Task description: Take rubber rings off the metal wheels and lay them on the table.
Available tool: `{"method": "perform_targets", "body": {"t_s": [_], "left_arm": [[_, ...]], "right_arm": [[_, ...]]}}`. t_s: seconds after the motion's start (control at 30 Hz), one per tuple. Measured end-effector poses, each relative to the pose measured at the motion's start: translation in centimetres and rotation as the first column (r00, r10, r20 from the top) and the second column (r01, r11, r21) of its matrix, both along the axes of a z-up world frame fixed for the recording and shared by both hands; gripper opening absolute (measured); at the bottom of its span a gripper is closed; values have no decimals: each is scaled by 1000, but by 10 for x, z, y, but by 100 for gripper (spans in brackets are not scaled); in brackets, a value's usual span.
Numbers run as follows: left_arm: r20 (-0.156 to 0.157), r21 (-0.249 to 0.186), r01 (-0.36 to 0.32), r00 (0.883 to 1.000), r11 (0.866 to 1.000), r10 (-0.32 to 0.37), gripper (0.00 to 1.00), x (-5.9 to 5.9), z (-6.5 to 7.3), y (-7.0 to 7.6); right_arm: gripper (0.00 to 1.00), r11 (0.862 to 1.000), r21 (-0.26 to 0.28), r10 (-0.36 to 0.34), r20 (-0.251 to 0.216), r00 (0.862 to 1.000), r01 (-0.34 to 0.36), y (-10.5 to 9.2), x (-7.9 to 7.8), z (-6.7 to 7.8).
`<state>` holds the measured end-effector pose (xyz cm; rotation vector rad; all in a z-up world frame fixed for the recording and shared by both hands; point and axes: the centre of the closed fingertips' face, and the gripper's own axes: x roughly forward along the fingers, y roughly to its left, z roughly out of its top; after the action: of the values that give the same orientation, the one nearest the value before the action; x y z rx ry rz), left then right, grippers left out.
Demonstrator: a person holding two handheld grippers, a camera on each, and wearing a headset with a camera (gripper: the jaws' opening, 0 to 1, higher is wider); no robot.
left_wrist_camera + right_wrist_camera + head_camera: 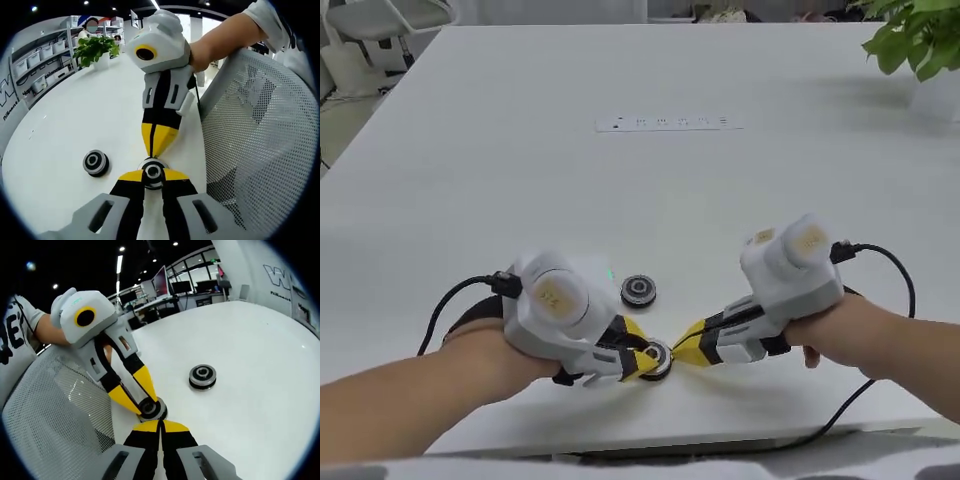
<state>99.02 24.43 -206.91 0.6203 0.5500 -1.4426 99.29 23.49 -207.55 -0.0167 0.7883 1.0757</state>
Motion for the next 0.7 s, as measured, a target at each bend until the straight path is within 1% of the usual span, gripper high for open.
{"method": "perform_targets", "body": {"t_s": [0.03,0.07,0.23,0.33,0.37,0.57,0.7], "left_arm": [[1,1,0,1000,1000,0,8,0,0,0],[3,1,-1,1000,1000,1,8,0,0,0],[4,3,-6,1000,1000,6,8,0,0,-1],[7,6,-8,1000,1000,8,8,0,0,-1],[7,6,-10,1000,1000,10,8,0,0,-1],[7,10,-13,1000,1000,13,8,0,0,-1],[5,12,-16,1000,1000,16,8,0,0,-1]], "right_arm": [[0,1000,-10,-3,-2,1000,3,-2,1,-1],[0,1000,-5,-6,-5,1000,6,-2,1,-1],[0,999,33,-31,-42,999,33,-1,1,1],[0,998,39,-38,-52,998,40,0,0,2],[0,997,49,-48,-66,997,51,0,0,2],[0,996,68,-60,-89,994,66,3,-1,5],[0,995,75,-55,-95,994,62,6,-3,6]]}}
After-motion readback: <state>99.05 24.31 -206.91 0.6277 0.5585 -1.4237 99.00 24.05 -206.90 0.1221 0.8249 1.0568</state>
